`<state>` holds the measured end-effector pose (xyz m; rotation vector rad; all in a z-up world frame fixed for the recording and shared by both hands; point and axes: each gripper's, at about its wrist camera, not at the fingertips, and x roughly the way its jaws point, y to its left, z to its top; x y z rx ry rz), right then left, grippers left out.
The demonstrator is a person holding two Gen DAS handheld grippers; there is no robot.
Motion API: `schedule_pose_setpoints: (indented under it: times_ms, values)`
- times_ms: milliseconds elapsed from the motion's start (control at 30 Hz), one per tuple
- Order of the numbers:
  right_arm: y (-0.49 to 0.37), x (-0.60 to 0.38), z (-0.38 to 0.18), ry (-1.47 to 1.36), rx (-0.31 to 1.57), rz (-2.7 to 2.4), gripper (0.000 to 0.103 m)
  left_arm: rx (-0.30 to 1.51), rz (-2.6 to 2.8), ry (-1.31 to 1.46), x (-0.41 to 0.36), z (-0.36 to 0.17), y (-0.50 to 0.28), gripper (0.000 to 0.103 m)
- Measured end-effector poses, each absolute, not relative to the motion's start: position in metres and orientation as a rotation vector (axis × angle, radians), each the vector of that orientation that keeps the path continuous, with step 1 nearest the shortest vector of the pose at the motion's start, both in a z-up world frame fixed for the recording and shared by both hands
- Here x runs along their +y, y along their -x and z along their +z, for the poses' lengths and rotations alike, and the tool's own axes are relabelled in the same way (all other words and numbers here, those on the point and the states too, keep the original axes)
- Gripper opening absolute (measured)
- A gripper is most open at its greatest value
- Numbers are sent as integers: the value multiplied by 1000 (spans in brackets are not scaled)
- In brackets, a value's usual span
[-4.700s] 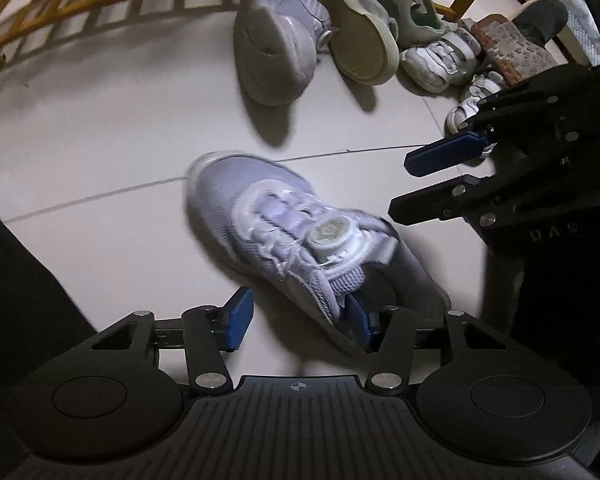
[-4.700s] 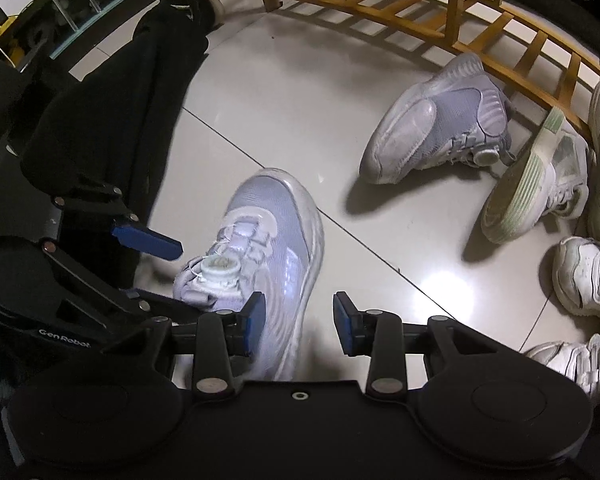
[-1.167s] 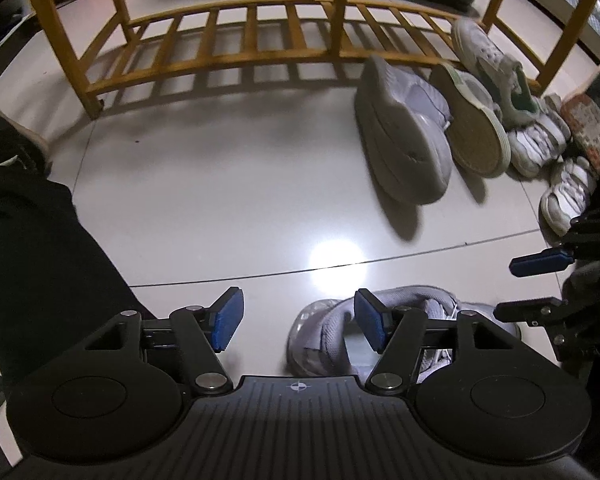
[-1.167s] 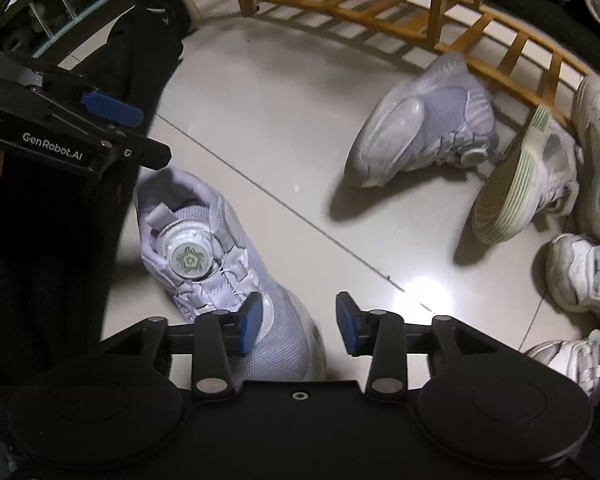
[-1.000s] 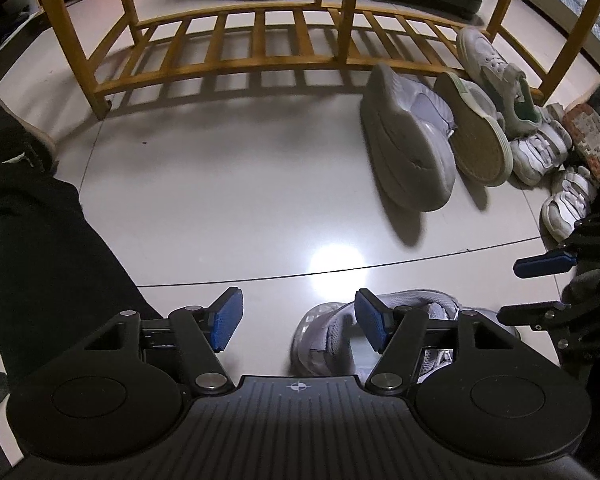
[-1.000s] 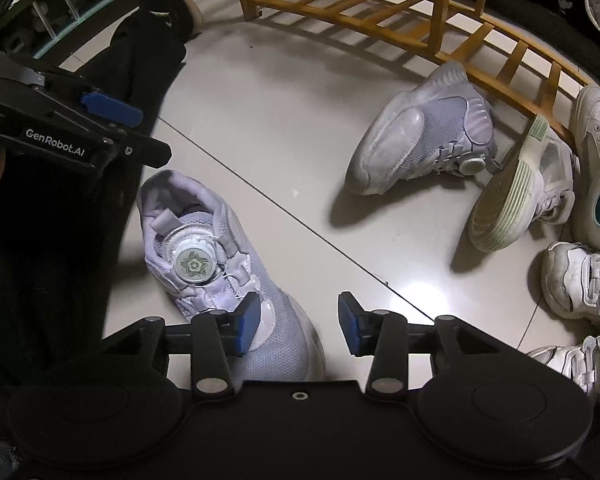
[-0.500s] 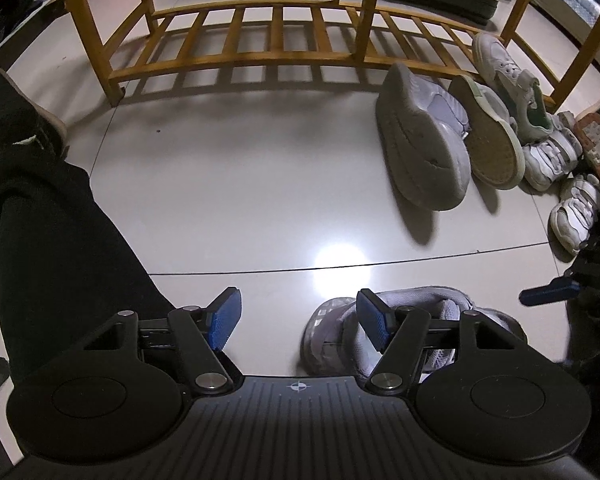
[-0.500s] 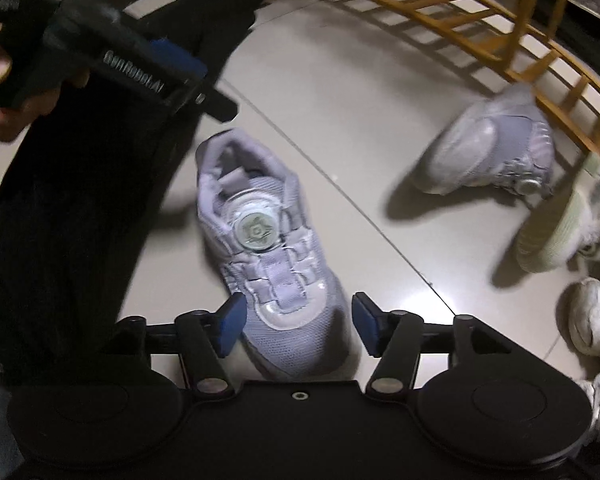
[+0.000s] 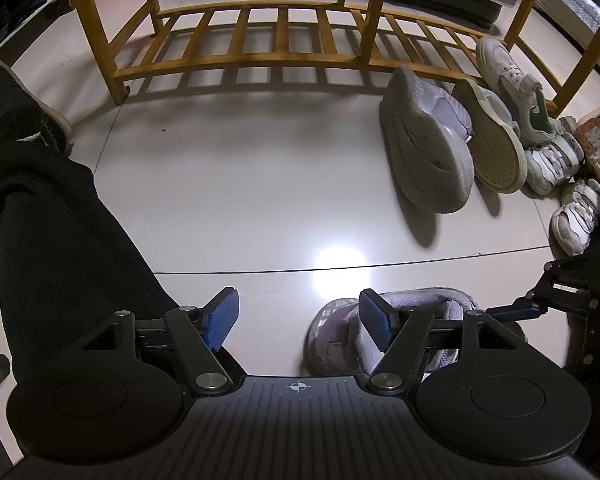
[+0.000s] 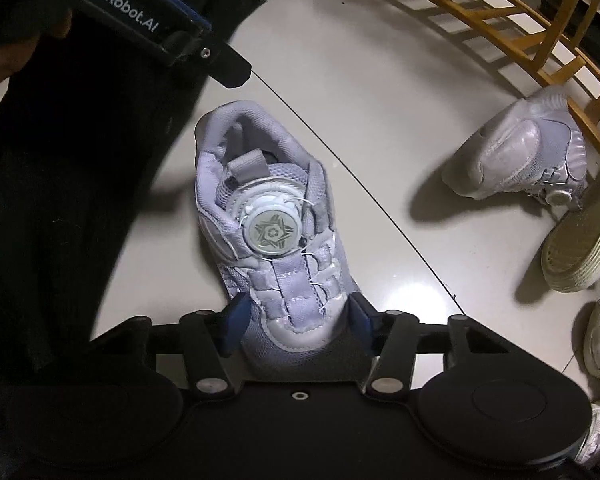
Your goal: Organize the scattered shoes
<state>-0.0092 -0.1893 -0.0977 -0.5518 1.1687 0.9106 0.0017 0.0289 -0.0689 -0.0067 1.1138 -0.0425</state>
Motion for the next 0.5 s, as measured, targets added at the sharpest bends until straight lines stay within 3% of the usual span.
schedule_pose_setpoints:
  times_ms: [133,333,500]
  values:
    - [10,-192,-97,532,1170,915,54,1115,-44,8,29,-69,-2,68]
    - [16,-193,-85,561,1098,937,83,1109,-39,12,31,-67,-1,68]
    - [9,-206,-70,487,1056,889,84,1106,-24,25,35,-66,-2,69]
